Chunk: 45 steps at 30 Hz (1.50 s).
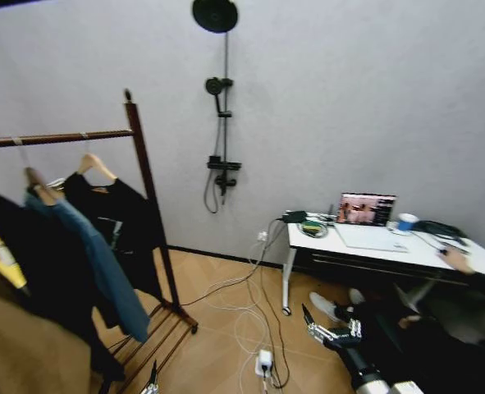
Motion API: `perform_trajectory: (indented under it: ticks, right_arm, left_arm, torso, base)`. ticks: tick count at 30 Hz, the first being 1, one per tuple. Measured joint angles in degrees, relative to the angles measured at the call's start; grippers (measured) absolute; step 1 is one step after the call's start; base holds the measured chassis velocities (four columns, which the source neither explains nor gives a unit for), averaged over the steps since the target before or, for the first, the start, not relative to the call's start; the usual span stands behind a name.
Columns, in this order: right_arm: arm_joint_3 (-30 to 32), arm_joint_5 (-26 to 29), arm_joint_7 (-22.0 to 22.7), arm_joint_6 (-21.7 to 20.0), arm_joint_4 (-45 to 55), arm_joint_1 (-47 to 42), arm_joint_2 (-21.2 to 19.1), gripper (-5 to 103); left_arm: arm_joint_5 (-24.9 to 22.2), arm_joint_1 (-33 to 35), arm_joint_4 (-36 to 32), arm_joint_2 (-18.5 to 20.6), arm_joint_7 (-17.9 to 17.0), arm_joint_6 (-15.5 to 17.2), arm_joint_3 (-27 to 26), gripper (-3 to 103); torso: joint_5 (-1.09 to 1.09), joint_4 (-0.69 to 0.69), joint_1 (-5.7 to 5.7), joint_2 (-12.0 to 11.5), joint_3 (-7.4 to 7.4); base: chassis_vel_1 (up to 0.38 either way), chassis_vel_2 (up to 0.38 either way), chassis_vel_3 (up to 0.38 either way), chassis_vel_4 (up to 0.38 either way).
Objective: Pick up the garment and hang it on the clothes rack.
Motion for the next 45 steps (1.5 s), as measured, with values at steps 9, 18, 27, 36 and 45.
perform_trajectory:
  ticks: [9,18,27,36,45]
  right_arm:
    - [0.0,0.0,0.0,0.0,0.0,0.0,0.0,100]
    - [0.0,0.0,0.0,0.0,0.0,0.0,0.0,100]
    - [0.0,0.0,0.0,0.0,0.0,0.0,0.0,100]
    - [0.0,0.0,0.0,0.0,0.0,0.0,0.0,100]
    - [0.0,0.0,0.0,0.0,0.0,0.0,0.0,100]
  left_arm:
    - [0.0,0.0,0.0,0.0,0.0,0.0,0.0,100]
    - [0.0,0.0,0.0,0.0,0.0,0.0,0.0,100]
    - [0.0,0.0,0.0,0.0,0.0,0.0,0.0,100]
    - [0.0,0.0,0.0,0.0,0.0,0.0,0.0,100]
    - [0.0,0.0,0.0,0.0,0.0,0.0,0.0,100]
  torso:
    - [0.0,0.0,0.0,0.0,0.0]
    - [0.0,0.02,0.01,0.0,0.0]
    - [0.0,0.01,0.03,0.0,0.0]
    - [0.03,0.01,0.0,0.0,0.0]
    - [-0.05,0.0,0.0,0.0,-0.01]
  base:
    - [-0.122,-0.119,-0.127,-0.131]
    - [-0.051,-0.047,-0.052,-0.037]
    - [0.05,-0.058,-0.064,0.062]
    - [0.209,-0.213,-0.203,0.195]
    - [0.294,-0.298,-0.291,0.294]
